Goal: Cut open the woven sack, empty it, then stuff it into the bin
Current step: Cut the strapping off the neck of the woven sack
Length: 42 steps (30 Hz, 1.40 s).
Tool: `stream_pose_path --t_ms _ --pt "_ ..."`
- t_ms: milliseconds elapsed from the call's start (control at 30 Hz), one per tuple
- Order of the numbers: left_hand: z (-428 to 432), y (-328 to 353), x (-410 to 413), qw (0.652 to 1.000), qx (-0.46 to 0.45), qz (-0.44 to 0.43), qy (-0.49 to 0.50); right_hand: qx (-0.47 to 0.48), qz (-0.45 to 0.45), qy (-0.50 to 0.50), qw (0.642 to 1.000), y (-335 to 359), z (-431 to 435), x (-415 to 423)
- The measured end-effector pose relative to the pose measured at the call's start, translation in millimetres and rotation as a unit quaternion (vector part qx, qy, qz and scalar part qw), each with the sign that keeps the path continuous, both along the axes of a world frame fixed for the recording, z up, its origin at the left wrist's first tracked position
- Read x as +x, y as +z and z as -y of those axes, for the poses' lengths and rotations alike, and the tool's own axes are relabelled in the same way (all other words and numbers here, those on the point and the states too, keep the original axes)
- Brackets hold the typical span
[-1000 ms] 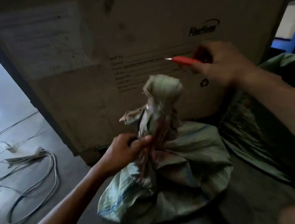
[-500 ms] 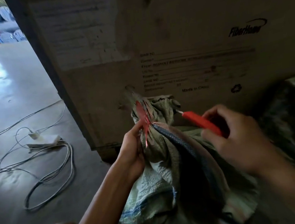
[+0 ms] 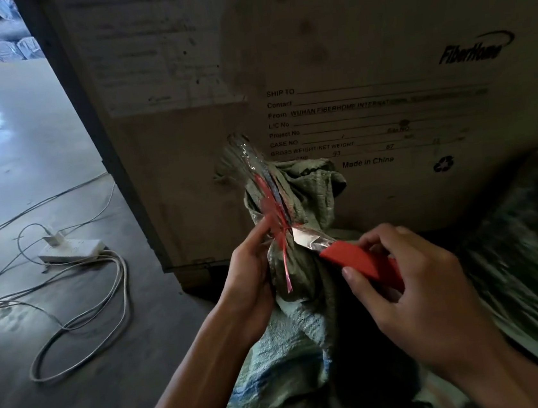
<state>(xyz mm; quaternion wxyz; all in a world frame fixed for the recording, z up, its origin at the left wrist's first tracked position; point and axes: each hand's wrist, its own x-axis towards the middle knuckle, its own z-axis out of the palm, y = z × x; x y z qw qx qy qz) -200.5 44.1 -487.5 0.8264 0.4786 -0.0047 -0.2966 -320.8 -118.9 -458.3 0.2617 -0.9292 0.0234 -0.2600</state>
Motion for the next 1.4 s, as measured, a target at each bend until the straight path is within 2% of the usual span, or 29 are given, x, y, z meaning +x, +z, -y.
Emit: stream_pose_path --t_ms 133,267,367,567,633,767,933,1167,1400 --pt "1 1 -1 0.999 -0.006 0.024 0.020 -0.021 0.012 -0.016 1.000 3 -2 -1" --pt "-2 -1 -1 0.999 0.006 0.034 0.036 0.023 0.013 -0.009 1.000 8 0 -3" --pt "-7 1 -3 0.998 -0.006 0.058 0.000 0.046 0.022 -0.024 0.998 13 7 -6" --pt "-4 6 -3 0.996 0.086 0.031 -0.010 0.071 0.028 -0.027 0.997 17 15 -7" --pt "-6 6 -1 0.997 0.077 0.010 -0.002 0.066 0.029 -0.026 0.997 16 14 -7" --pt "-11 5 3 0.998 0.033 0.034 -0.029 0.060 0.027 -0.004 0.998 14 9 -7" --pt "-8 5 -2 0.996 0.048 0.068 -0.033 0.031 0.017 0.024 0.999 13 4 -8" --pt "-6 6 -6 0.998 0.041 0.042 -0.020 0.002 -0.002 0.045 0.999 17 6 -10" --pt "-3 6 -7 0.998 0.030 0.042 -0.026 -0.006 0.016 0.029 0.999 13 2 -13"
